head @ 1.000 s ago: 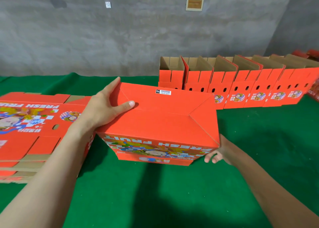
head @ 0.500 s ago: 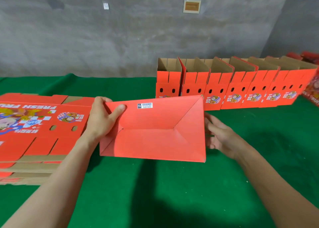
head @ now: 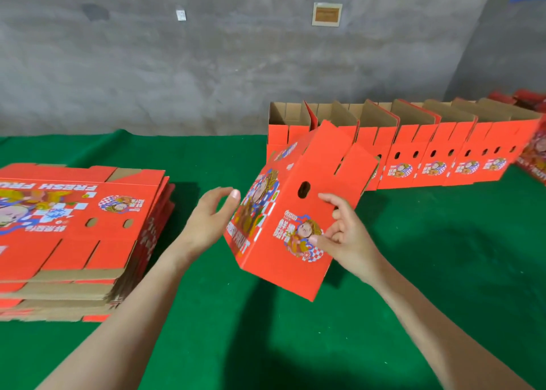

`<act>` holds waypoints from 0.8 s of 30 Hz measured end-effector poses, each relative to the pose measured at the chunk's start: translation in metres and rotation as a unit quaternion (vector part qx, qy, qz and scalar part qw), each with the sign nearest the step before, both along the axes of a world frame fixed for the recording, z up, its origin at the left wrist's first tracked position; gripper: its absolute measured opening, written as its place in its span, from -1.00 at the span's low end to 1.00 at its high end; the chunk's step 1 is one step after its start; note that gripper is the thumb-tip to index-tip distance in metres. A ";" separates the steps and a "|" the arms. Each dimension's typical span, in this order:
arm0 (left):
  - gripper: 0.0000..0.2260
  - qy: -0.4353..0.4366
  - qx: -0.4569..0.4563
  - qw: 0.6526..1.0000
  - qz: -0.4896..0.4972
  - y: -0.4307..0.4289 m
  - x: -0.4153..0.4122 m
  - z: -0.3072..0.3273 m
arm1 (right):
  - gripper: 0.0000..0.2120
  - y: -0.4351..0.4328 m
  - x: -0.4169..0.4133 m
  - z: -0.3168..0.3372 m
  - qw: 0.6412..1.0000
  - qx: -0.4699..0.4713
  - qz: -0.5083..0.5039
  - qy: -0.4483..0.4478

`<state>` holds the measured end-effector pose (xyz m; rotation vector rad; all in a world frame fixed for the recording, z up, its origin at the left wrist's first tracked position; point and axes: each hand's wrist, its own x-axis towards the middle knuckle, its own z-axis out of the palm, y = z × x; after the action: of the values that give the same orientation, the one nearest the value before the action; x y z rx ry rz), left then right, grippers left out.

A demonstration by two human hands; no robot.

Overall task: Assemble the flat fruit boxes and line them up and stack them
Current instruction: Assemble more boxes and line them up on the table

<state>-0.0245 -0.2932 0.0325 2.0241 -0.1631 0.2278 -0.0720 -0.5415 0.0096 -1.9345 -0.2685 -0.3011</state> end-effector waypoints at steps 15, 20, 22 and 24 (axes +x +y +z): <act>-0.61 0.062 -0.146 0.987 0.003 -0.020 -0.015 0.020 | -0.44 0.044 -0.012 -0.086 0.966 -0.226 0.123 0.039; -0.39 0.188 -0.144 0.971 0.035 -0.004 -0.011 0.002 | -0.38 0.038 -0.018 -0.102 0.948 -0.278 0.118 0.102; -0.24 0.199 -0.139 0.970 0.031 -0.003 -0.009 -0.002 | -0.33 0.041 -0.022 -0.104 0.937 -0.321 0.107 0.092; -0.28 0.192 -0.144 0.971 0.013 -0.007 -0.009 -0.001 | -0.29 0.047 -0.028 -0.107 0.931 -0.348 0.079 0.079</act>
<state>-0.0332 -0.3003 0.0311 1.7431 0.1353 -0.1219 -0.0999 -0.4947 -0.0972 -2.5997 -0.4656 0.0797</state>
